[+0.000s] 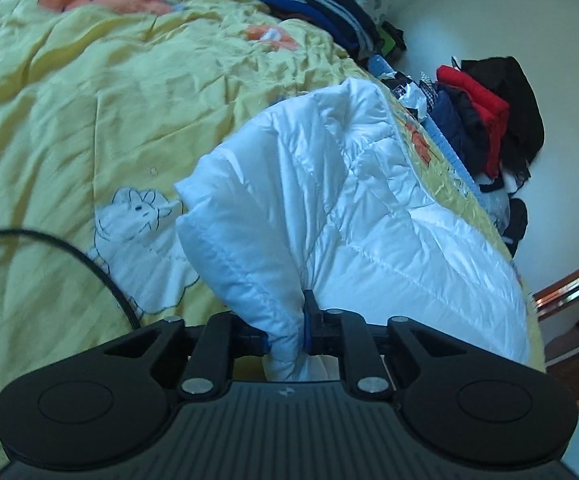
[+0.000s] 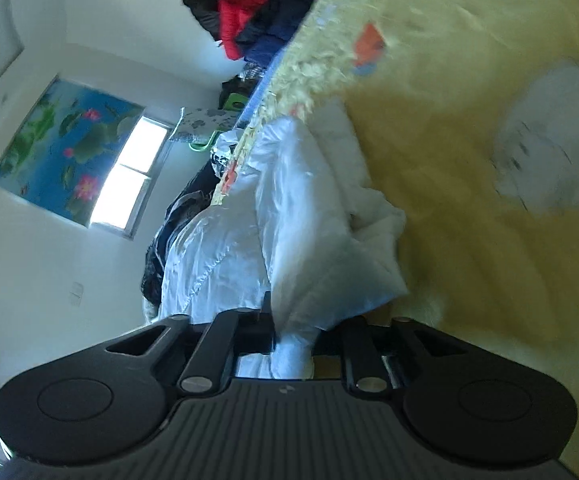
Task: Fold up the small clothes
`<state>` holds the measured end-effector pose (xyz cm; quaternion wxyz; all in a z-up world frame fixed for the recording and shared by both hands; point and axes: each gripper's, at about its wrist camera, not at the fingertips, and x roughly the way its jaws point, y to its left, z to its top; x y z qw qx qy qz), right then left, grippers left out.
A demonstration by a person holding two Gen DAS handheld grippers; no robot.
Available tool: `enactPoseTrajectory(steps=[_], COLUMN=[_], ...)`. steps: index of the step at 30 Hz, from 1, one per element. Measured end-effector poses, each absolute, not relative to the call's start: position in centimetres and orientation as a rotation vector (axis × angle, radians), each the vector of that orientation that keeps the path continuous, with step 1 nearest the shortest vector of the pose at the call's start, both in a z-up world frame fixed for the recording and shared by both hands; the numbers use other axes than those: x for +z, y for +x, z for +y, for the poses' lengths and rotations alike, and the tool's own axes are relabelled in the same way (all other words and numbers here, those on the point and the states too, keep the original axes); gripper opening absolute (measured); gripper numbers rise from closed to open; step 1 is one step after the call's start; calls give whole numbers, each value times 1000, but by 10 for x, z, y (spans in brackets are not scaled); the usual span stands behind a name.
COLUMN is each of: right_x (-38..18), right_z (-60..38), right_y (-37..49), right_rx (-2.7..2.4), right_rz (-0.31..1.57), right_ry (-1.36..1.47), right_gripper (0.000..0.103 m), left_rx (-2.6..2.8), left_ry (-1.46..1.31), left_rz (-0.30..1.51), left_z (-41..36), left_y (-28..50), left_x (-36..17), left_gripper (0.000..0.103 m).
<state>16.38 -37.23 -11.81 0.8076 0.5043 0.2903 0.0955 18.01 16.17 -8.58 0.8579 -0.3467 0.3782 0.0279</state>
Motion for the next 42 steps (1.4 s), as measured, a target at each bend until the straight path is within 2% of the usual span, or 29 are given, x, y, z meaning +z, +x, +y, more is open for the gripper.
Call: enactPoseTrajectory(steps=[2,5,9,11,12,13,15,17,20,25,29,30,32,37,39,42], right_x=[-116,-104,-61,-36,-20,-9,12,19,19,0,-30,-41,-61,-85,-92,-96], right_z=[-377,-389,-408,-404,-397,-387,-353,-316,-268,-211,-183,-182,-186,-191,-179,-167], right_y=[159,135,103,104,112,121,154,190,240,334,362,369,370,374,377,381], right_rx=[186,120,-123,-163,-136,-97,27,165,300,337,303,285,272,292,295,290], right_rz=[602,542,380,308,288,289,335,406,464,581,677,701,728,737,735,731], right_ry=[1108,1078,846,727,661,602,476,404,347,288,150,124,157,224,158,98], right_gripper=[62,62,62,62,62,63,71,76,76,74,74,80,86,92,100,99], left_rx=[48,55,135,138,128,122,102,91,42,69,85,106,110,91,91,97], left_ry=[-710,-685,-517,-394,-348,-308,-227,-156,-126,-111,-73,-73,-98,-47,-52,-38], left_rz=[793,778,654,522,465,417,316,306,300,430,565,610,676,669,685,687], left_z=[163,168,158,141,132,122,98,74,55,42,39,41,49,46,47,46], left_y=[171,145,107,99,100,104,117,143,183,232,258,263,271,275,280,283], left_x=[-81,-67,-31,-9,-1,4,8,9,1,-17,-44,-54,-70,-81,-86,-91], left_gripper=[20,22,27,49,83,102,101,101,101,101,101,101,102,102,102,102])
